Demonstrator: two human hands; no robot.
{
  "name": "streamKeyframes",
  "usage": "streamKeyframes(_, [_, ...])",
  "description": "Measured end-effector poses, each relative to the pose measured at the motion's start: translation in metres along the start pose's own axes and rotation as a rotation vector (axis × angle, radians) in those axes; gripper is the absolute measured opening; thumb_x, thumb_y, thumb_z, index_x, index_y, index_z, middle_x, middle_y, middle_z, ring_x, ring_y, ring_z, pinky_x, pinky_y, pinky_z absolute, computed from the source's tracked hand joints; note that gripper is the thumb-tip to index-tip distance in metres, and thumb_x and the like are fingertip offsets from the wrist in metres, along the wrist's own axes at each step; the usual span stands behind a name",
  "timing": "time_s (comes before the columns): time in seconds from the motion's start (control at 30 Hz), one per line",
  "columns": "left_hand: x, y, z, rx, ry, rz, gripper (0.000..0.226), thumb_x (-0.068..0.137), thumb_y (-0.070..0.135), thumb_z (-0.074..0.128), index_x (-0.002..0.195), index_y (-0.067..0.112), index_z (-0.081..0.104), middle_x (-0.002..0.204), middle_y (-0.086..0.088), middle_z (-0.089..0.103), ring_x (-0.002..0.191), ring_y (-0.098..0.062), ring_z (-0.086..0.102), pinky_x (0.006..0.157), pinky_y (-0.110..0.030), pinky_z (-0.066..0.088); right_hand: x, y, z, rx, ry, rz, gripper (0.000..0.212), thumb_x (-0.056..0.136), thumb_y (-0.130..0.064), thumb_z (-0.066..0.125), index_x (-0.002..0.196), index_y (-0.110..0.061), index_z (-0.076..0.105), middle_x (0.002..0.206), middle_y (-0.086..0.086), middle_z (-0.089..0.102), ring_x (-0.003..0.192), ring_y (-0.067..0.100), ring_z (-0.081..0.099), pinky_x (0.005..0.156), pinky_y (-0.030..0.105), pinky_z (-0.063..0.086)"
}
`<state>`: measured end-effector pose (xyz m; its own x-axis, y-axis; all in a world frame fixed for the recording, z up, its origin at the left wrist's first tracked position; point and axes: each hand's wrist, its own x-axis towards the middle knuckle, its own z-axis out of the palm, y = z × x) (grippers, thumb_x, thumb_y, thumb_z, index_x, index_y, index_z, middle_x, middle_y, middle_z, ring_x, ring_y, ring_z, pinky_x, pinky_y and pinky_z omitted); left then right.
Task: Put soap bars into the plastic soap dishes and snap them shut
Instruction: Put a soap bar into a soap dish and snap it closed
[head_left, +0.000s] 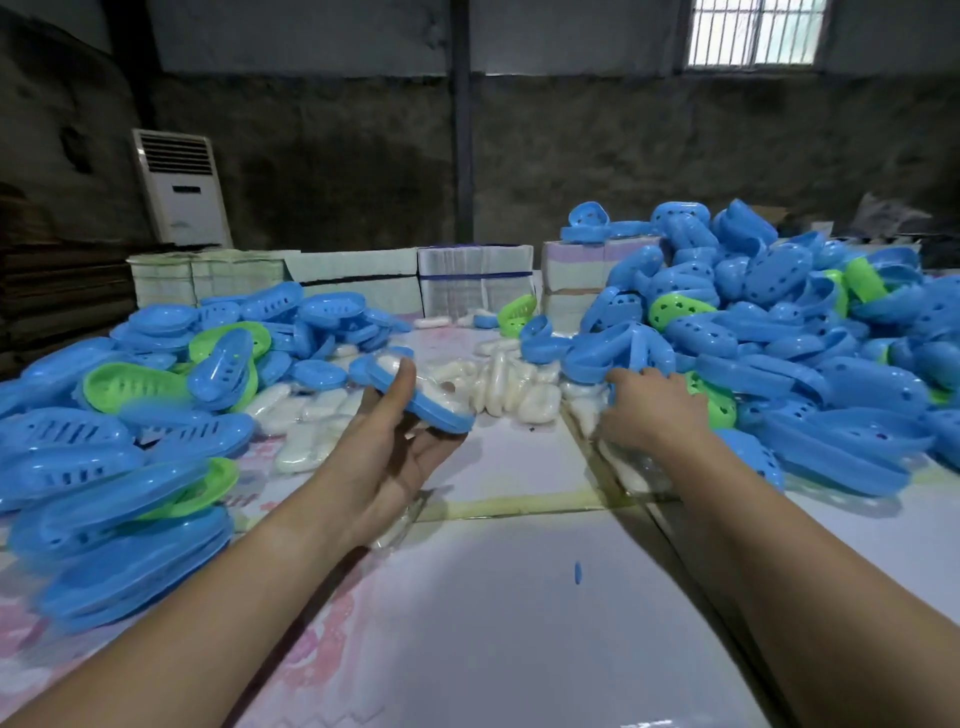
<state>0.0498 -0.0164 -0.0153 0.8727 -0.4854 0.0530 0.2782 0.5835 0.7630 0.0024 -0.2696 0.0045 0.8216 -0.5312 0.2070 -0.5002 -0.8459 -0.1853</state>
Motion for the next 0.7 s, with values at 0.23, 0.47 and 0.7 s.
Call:
streamKeyframes(0.23, [0.0,0.003,-0.005,-0.033,0.025,0.004,0.078,0.075,0.037,0.075,0.144,0.012,0.051,0.126,-0.02,0.069,0.11,-0.039,0.07,0.08,-0.045,0.063,0.0,-0.003,0.007,0.164,0.114,-0.073,0.045,0.091,-0.013,0.051,0.132,-0.03,0.057,0.129,0.006,0.062,0.114,0.029,0.059,0.083,0.036,0.046])
streamKeyframes(0.47, [-0.005,0.0,-0.003,0.13,0.036,0.066,0.067,0.065,0.041,0.08,0.127,0.027,0.059,0.121,-0.015,0.073,0.105,-0.034,0.073,0.075,-0.038,0.063,-0.019,-0.037,-0.01,1.286,0.218,-0.229,0.044,0.088,-0.003,0.048,0.115,-0.028,0.071,0.107,0.002,0.066,0.083,0.015,0.056,0.072,0.029,0.048])
streamKeyframes(0.7, [-0.011,-0.003,0.005,0.132,-0.02,0.071,0.062,0.076,0.039,0.074,0.132,0.024,0.055,0.129,-0.018,0.068,0.113,-0.034,0.07,0.09,-0.045,0.06,-0.038,-0.059,-0.01,1.961,-0.506,-0.363,0.058,0.078,-0.02,0.072,0.134,-0.019,0.056,0.119,0.012,0.068,0.098,0.028,0.069,0.077,0.046,0.059])
